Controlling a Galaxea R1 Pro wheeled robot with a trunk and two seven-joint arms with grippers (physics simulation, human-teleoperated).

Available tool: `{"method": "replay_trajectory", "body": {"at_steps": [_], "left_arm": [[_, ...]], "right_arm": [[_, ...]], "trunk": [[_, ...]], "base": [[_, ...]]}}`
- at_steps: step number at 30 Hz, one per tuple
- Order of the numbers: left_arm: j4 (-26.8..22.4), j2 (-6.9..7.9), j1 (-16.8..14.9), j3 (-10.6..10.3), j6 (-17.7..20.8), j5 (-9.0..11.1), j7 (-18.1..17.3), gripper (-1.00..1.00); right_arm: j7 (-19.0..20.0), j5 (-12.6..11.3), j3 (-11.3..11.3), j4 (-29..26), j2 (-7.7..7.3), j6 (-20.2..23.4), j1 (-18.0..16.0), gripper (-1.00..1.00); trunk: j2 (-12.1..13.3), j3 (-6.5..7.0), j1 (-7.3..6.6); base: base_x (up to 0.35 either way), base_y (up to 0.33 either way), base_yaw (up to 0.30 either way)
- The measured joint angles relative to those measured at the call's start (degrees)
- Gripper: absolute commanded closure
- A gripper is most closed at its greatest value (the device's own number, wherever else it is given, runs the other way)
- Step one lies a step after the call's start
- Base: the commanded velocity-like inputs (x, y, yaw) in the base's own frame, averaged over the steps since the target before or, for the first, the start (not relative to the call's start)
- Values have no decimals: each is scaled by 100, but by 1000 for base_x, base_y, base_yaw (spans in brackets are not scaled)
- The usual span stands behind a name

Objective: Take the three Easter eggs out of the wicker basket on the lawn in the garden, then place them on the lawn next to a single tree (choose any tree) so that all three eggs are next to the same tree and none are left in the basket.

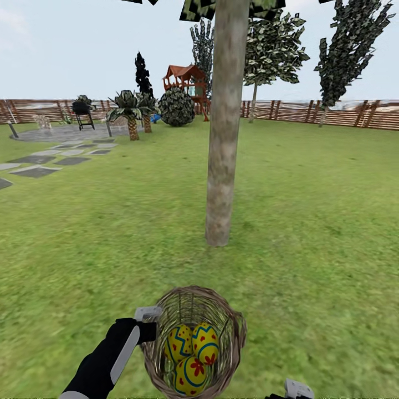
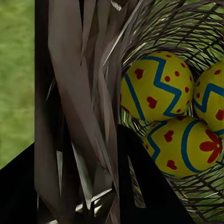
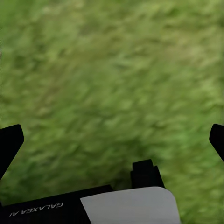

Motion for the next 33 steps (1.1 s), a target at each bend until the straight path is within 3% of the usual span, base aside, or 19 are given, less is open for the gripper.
{"method": "replay_trajectory", "body": {"at_steps": [13, 28, 33], "left_arm": [[-1, 0, 1, 1, 1, -6, 1, 100], [-2, 0, 0, 0, 0, -8, 0, 100], [0, 0, 0, 0, 0, -18, -2, 100]], "right_arm": [[0, 1, 0, 4, -4, -9, -1, -100], [8, 44, 9, 232, 17, -170, 8, -100], [8, 60, 11, 232, 21, -177, 9, -100]], "trunk": [[0, -87, 0], [0, -93, 0], [-1, -93, -4]], "base": [[0, 0, 112], [1, 0, 3], [320, 0, 0]]}}
